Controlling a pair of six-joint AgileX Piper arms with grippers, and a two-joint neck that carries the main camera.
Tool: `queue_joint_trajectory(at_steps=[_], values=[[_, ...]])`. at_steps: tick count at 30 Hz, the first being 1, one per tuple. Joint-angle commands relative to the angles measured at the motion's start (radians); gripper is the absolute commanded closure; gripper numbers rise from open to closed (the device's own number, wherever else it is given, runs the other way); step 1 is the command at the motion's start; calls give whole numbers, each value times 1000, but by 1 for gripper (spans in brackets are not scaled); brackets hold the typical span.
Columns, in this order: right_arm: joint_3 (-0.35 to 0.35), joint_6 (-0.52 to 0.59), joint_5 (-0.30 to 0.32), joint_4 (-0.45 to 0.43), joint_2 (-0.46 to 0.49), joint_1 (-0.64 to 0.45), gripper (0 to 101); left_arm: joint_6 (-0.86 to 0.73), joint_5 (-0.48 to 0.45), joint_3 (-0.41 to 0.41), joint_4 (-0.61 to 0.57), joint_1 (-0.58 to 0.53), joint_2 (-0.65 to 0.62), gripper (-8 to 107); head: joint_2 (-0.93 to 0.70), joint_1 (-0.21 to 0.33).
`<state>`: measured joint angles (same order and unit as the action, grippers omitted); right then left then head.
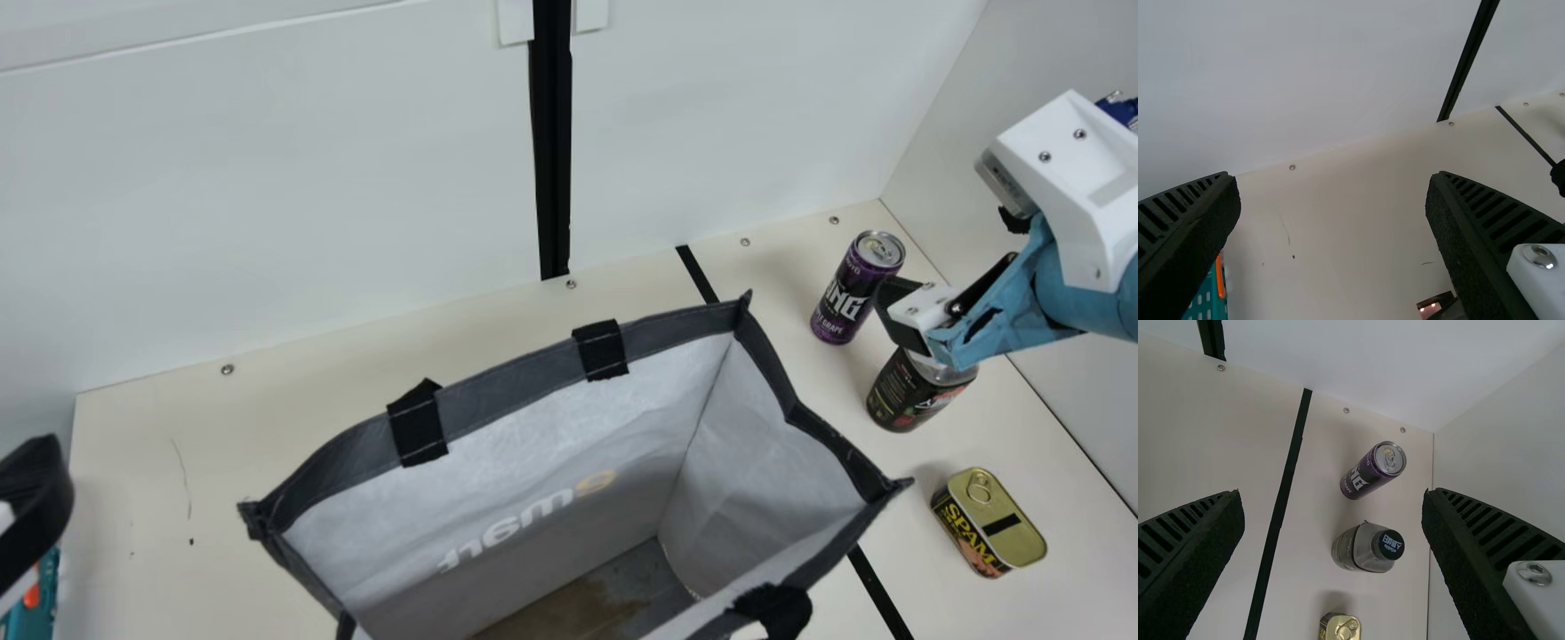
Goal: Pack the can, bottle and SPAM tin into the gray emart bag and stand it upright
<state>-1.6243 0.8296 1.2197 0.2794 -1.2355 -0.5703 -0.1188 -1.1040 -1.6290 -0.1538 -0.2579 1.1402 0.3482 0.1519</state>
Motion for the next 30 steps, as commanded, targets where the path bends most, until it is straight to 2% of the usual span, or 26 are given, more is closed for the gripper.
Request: queue_joint_trajectory(at_steps=[1,16,30], values=[[0,0,0,0,0,0,6,-5,0,-16,-4,-11,9,9,1,23],[0,0,0,0,0,0,6,-81,-24,-158,-88,-74,105,9,1,23],[0,0,0,0,0,0,6,-175,-114,-337,-151,-146,230,9,1,23]])
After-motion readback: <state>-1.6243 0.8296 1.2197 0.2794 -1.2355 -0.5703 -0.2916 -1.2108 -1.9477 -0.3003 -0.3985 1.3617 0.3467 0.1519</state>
